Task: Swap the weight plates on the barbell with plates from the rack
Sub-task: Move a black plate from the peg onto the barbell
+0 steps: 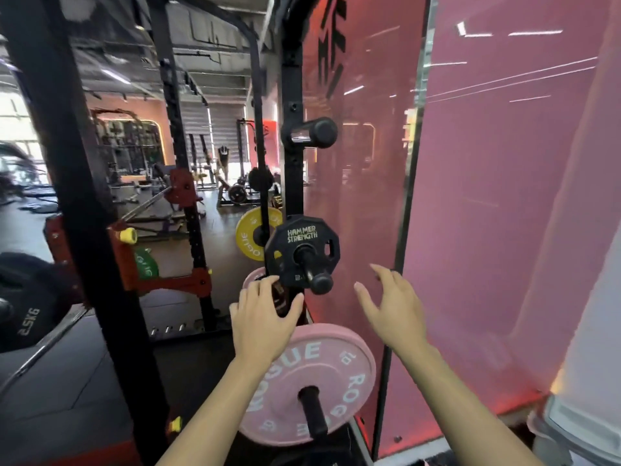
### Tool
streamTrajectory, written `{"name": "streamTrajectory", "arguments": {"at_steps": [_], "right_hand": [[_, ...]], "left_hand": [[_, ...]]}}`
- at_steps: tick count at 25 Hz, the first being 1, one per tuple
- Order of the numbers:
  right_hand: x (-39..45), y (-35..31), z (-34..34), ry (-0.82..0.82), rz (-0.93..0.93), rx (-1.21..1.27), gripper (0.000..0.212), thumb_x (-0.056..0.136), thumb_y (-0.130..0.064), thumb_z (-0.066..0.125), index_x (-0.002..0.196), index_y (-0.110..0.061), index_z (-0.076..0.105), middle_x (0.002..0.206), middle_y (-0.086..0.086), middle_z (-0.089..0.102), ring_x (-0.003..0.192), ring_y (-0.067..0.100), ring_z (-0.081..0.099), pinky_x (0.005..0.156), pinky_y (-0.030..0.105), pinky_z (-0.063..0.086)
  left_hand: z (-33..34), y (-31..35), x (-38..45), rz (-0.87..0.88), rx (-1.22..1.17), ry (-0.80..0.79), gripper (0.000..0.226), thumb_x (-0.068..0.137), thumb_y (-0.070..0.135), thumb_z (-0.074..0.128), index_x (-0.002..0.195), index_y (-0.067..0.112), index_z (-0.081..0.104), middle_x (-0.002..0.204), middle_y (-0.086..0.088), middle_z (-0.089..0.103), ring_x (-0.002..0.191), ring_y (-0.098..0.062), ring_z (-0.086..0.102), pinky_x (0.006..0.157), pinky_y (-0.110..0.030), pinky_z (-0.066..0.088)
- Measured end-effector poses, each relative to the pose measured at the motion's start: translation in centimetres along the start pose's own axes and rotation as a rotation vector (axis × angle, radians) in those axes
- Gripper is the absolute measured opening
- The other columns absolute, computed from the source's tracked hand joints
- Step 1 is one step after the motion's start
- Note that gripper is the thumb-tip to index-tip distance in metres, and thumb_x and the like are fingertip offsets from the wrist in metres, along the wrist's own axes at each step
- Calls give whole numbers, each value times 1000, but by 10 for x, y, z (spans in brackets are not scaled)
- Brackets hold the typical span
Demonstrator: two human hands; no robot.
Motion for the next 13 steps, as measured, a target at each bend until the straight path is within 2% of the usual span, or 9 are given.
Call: {"name": "streamTrajectory", "arguments": {"at_steps": [4,8,13], "right_hand": [[40,31,40,-64,-1,65,52,93,-55,46,137,-26,47,121,-2,57,114,19,51,89,38,47],[74,43,86,-86,-42,77,53,92,-58,42,137,-30,46,121,-5,58,114,18,52,84,36,48],[124,48,131,-126,-57,32,51,94,-48,48,140,-26,43,122,-2,58,115,21,52,85,37,48]], "left_hand": [[26,-11,23,-62,108,32,55,88,63,52,128,25,53,120,4,57,112,-20,52,90,-42,38],[54,-26,58,-98,119,47,58,88,62,50,133,26,50,119,4,57,111,-19,53,90,-41,39],[88,-54,106,-139,118,42,58,93,51,50,144,25,40,127,2,55,117,-20,51,93,-41,39]]}}
Point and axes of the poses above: each hand's wrist, its own x-axis towards the middle knuckle, its own z-axis out of the palm, y = z × x, the point moved 8 cm from there along x, towards the middle knuckle
